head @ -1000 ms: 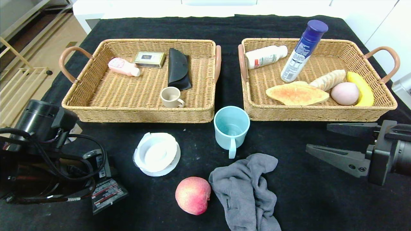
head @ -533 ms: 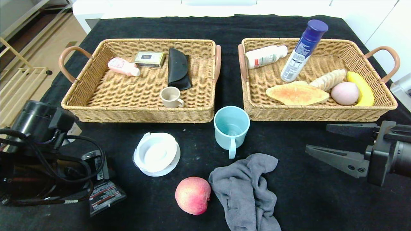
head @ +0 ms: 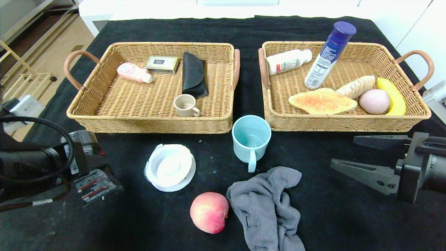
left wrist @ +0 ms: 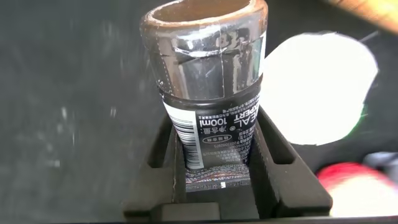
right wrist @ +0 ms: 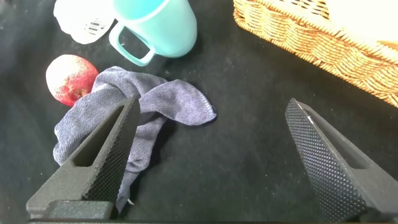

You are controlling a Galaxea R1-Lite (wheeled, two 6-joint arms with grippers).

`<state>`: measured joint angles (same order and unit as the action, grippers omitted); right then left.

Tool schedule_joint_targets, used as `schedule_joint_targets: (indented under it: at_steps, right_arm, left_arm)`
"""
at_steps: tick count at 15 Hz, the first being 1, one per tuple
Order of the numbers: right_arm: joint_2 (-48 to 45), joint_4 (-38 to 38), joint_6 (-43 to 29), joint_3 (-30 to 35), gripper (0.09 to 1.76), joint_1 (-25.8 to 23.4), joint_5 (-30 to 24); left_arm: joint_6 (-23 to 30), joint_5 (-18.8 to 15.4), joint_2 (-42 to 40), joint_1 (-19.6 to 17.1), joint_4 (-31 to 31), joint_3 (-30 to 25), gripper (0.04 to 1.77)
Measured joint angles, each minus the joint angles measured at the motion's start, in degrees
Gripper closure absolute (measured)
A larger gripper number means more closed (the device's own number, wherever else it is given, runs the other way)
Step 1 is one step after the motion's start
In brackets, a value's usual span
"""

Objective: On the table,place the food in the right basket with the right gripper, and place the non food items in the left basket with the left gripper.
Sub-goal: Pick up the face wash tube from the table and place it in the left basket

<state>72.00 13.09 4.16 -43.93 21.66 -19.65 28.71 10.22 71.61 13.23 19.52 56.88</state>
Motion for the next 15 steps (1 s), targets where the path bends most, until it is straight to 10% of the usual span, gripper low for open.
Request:
schedule_joint_targets:
  at_steps: [15]
  right_arm:
    - [-0.61,0.07,0.0,-0.11,0.14,-0.06,0.0]
  left_arm:
    - [-7.44,-2.58,16.48,0.5,-9.26,28.89,1.21]
